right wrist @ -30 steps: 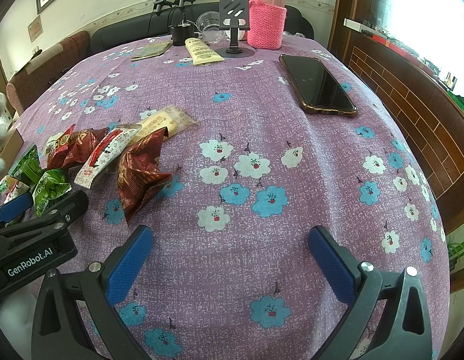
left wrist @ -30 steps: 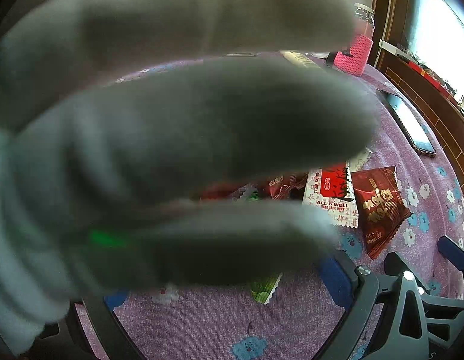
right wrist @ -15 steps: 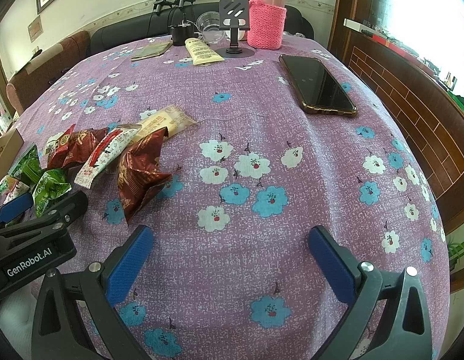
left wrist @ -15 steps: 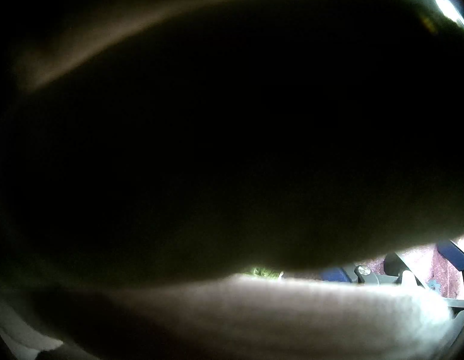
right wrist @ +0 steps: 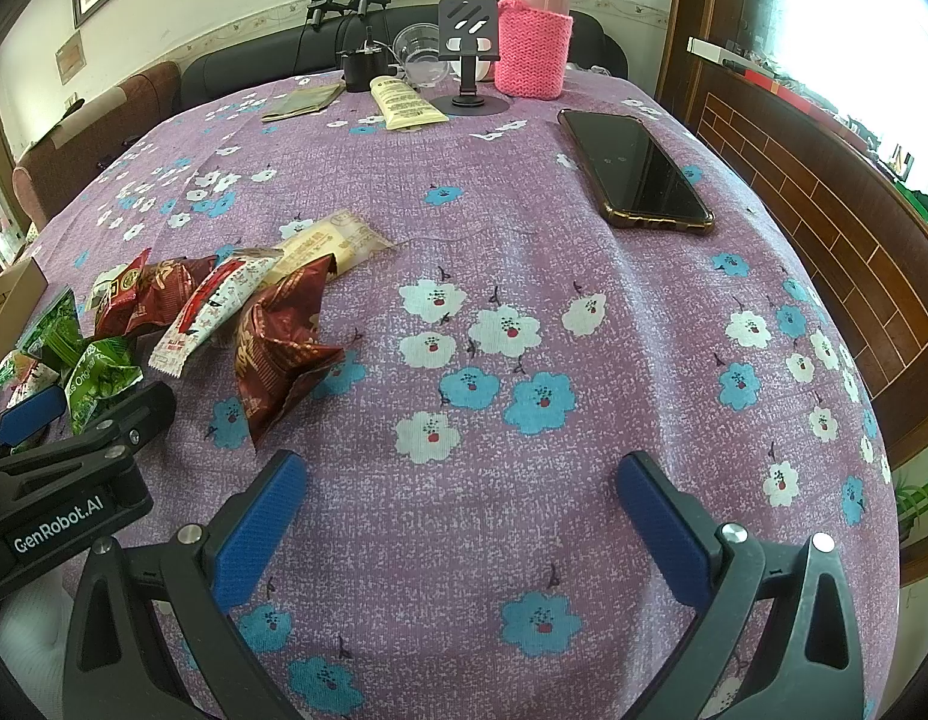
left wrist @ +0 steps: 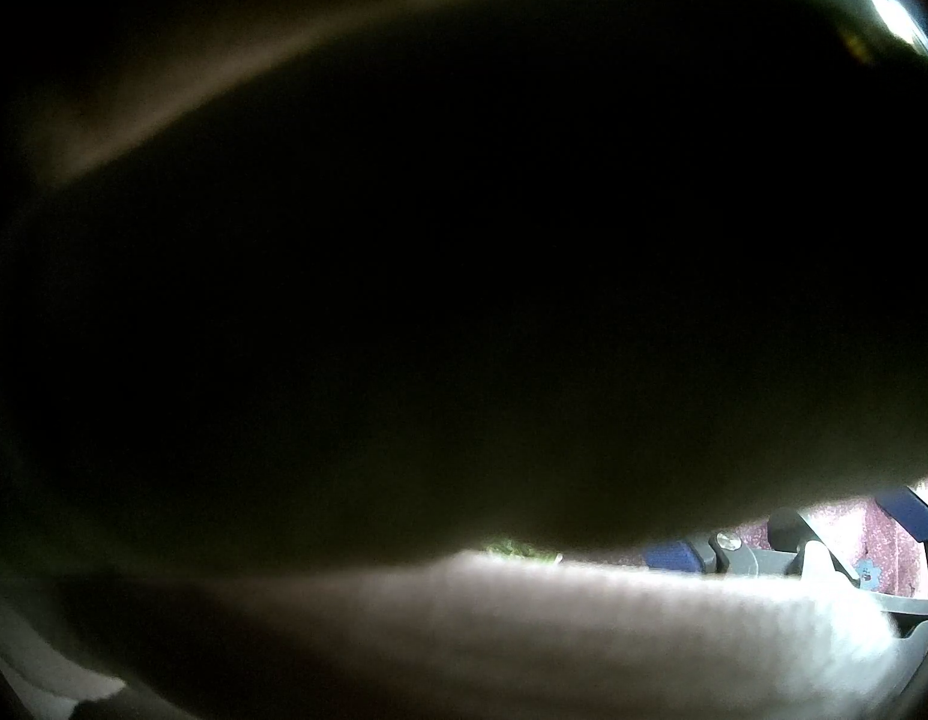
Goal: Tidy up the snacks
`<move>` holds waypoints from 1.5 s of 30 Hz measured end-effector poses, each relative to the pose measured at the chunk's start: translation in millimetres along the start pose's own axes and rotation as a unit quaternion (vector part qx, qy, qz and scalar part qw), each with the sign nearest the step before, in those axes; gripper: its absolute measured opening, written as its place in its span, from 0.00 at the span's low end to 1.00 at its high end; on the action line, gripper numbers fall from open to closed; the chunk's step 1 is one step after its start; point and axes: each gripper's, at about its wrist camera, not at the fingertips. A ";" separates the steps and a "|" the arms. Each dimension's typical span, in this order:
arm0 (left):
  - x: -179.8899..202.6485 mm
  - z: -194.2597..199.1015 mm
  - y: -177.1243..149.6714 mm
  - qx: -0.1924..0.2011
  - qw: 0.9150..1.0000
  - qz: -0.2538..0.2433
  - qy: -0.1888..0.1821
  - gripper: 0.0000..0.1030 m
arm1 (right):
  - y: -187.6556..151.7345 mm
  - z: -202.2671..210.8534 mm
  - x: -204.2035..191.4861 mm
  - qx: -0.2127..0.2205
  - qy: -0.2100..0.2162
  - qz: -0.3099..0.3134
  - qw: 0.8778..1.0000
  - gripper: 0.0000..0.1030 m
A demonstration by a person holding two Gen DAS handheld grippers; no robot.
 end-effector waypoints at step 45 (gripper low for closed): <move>-0.4 -2.7 -1.6 0.001 1.000 -0.001 0.001 1.00 | 0.9 0.3 -0.4 0.000 0.000 0.000 1.000 1.00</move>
Point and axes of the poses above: each gripper's, at about its wrist camera, not at the fingertips, and z roughly against the way its jaws point, x to its right, y to its top, and after that the axes turned 1 degree about z, right-handed
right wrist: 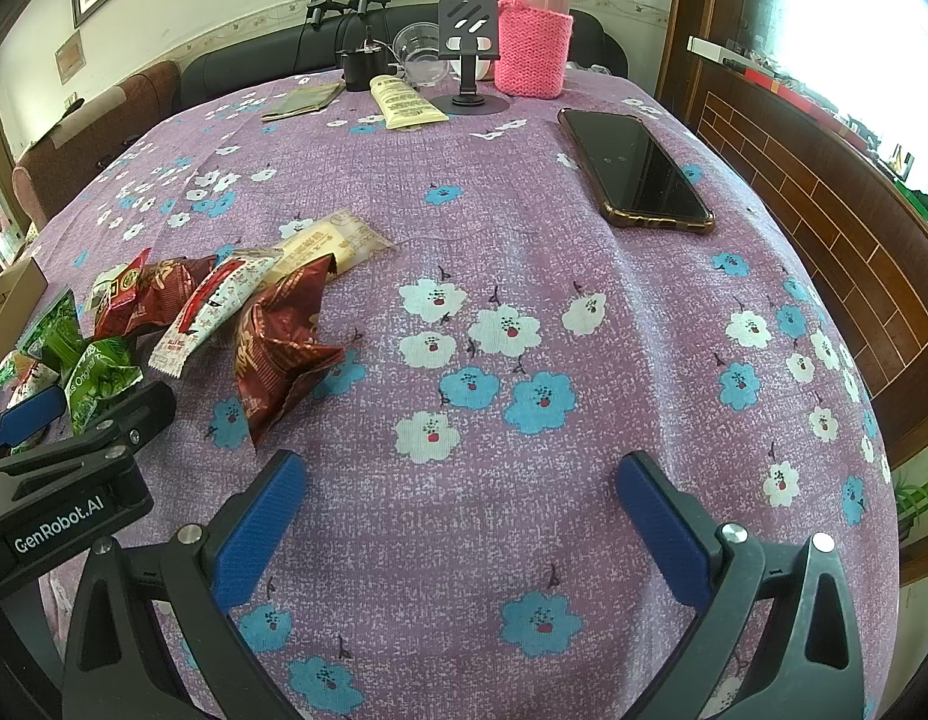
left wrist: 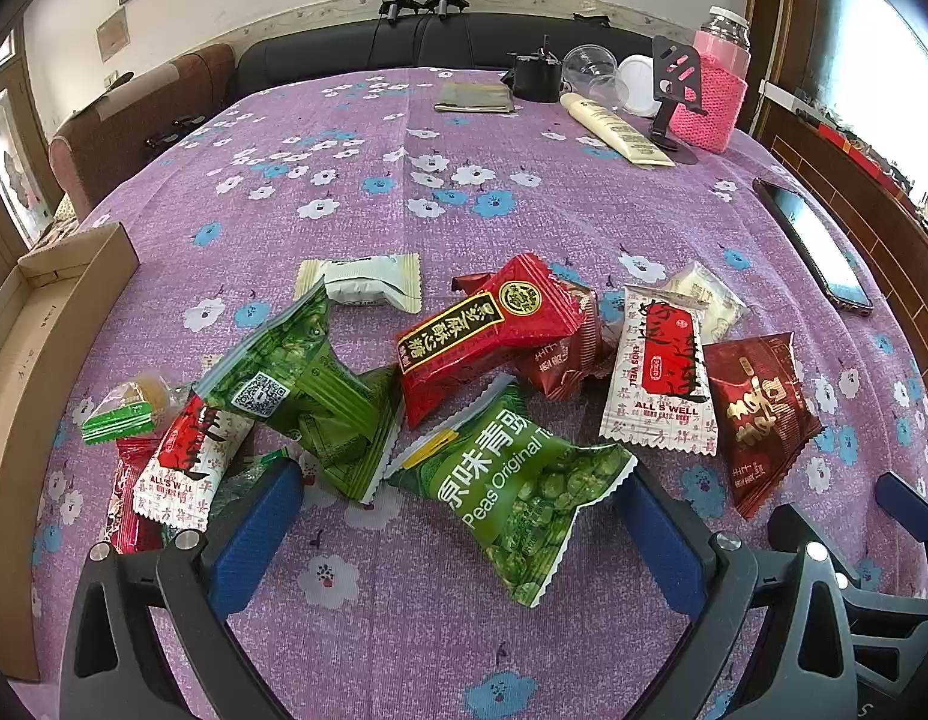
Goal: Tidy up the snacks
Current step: 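Grasp the red candy packet with the left gripper while the right grasps the green pea bag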
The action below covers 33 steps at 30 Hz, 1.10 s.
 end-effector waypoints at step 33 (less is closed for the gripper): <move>-185.8 113.4 -5.8 0.086 0.991 0.022 -0.103 0.78 | 2.1 74.7 -32.7 0.036 0.149 -0.015 0.988 0.74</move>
Point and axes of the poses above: each gripper's, at about its wrist camera, not at the fingertips, and z roughly against the way its jaws point, x to its right, y to its top, and after that the axes turned 1 degree about z, right-handed
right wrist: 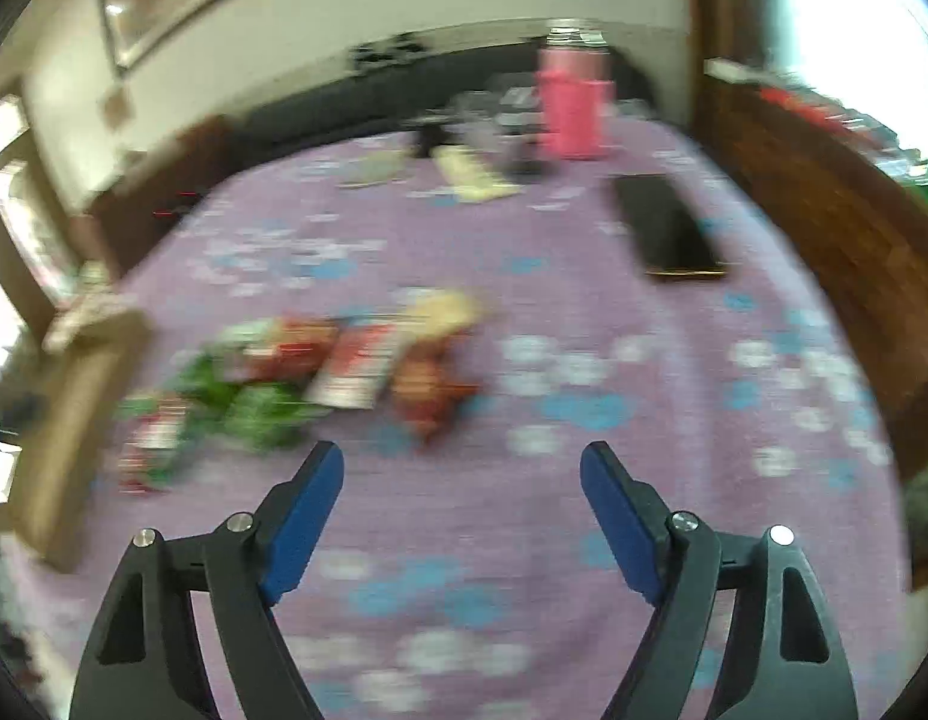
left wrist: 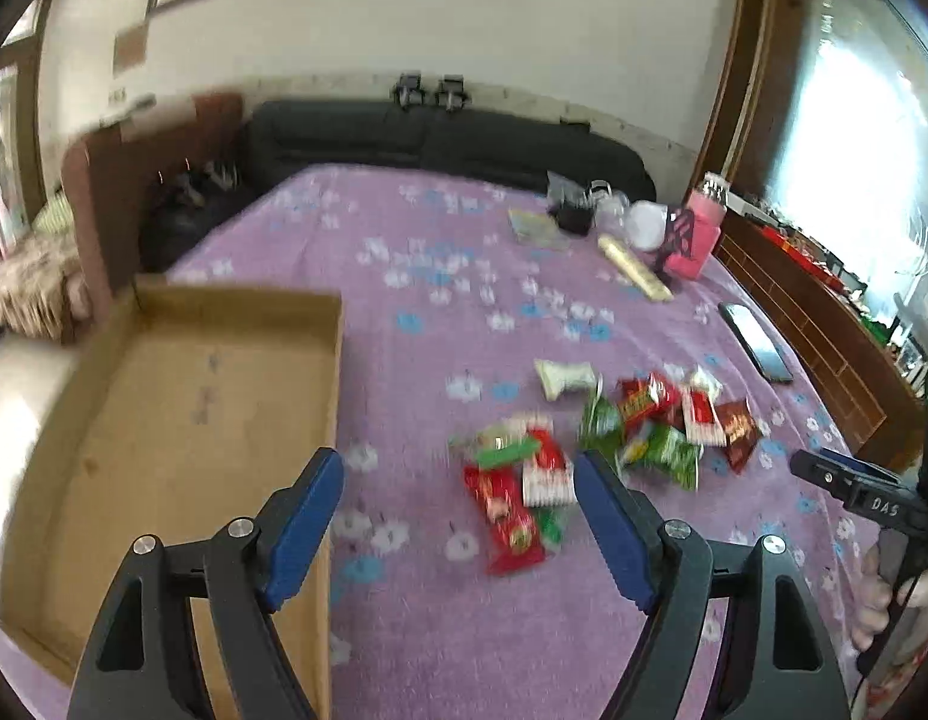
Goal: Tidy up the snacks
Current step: 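Grasp the red candy packet with the left gripper while the right grasps the green pea bag, then carry both packets over the cardboard box and open both grippers to drop them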
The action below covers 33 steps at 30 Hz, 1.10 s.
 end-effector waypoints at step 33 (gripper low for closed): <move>39.9 -46.5 -29.8 -0.098 0.992 -0.060 -0.042 0.19 | -6.5 -53.3 -51.7 -0.046 0.064 -0.013 0.997 0.31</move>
Point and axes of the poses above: each gripper's, at about its wrist camera, not at the fingertips, and z roughly against the way its jaws point, x to its right, y to its top, and after that the axes turned 1 degree about z, right-handed
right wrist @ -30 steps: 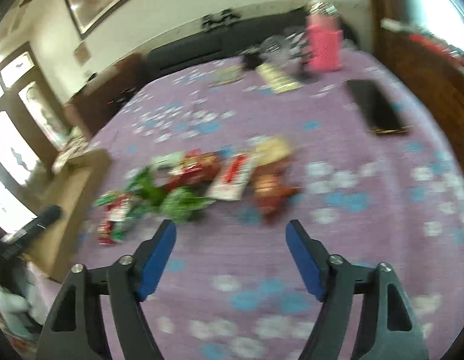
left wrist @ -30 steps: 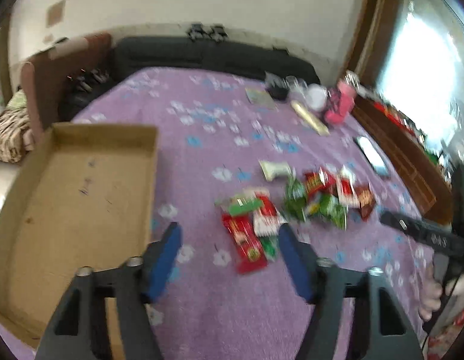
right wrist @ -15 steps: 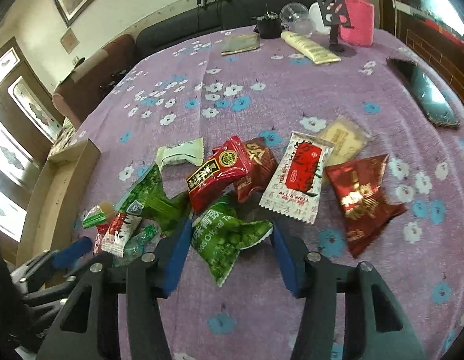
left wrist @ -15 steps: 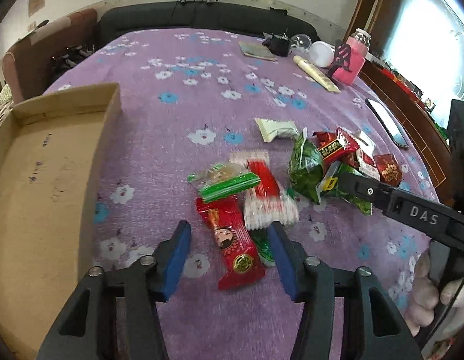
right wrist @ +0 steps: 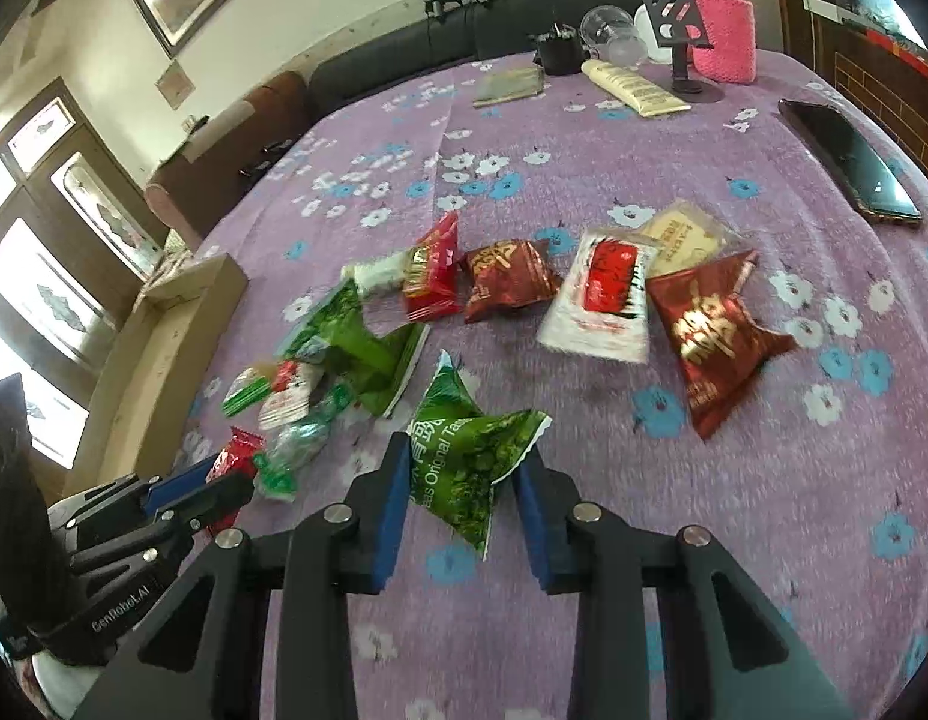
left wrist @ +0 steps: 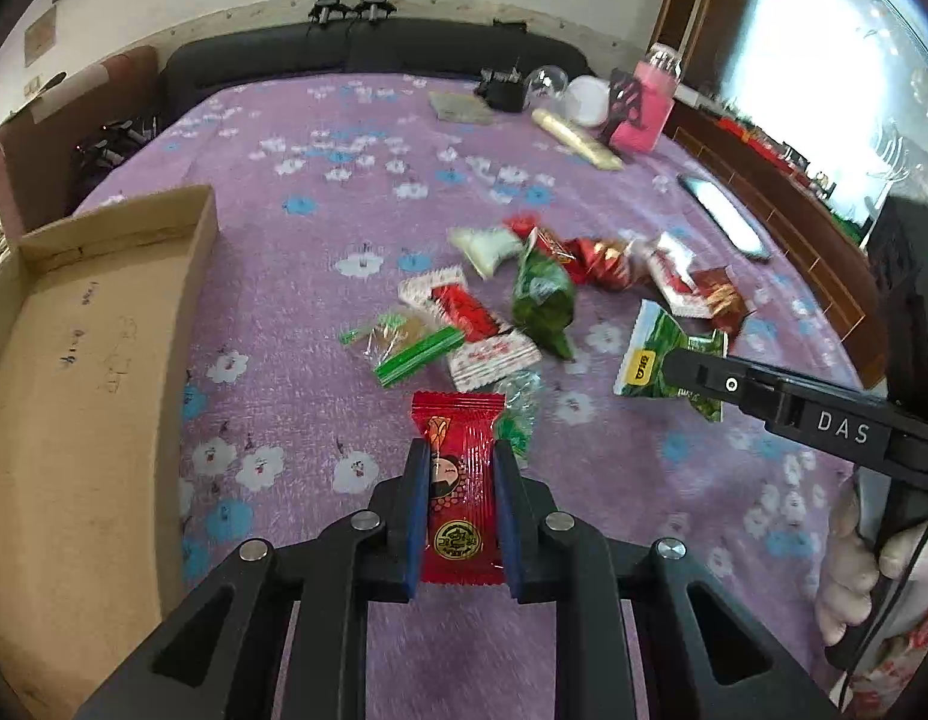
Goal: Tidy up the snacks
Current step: 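Carry both packets over the cardboard box and open both grippers to drop them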
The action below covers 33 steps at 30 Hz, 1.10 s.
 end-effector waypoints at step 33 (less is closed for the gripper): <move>-218.3 104.5 -65.2 0.078 0.964 0.218 0.131 0.20 | -49.3 -83.5 -287.7 -0.101 0.153 0.209 0.961 0.32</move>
Point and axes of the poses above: each gripper's, at about its wrist camera, not at the fingertips, and z roughly against the way its jaws point, x to its right, y to its top, and after that the axes turned 1 degree about z, right-handed
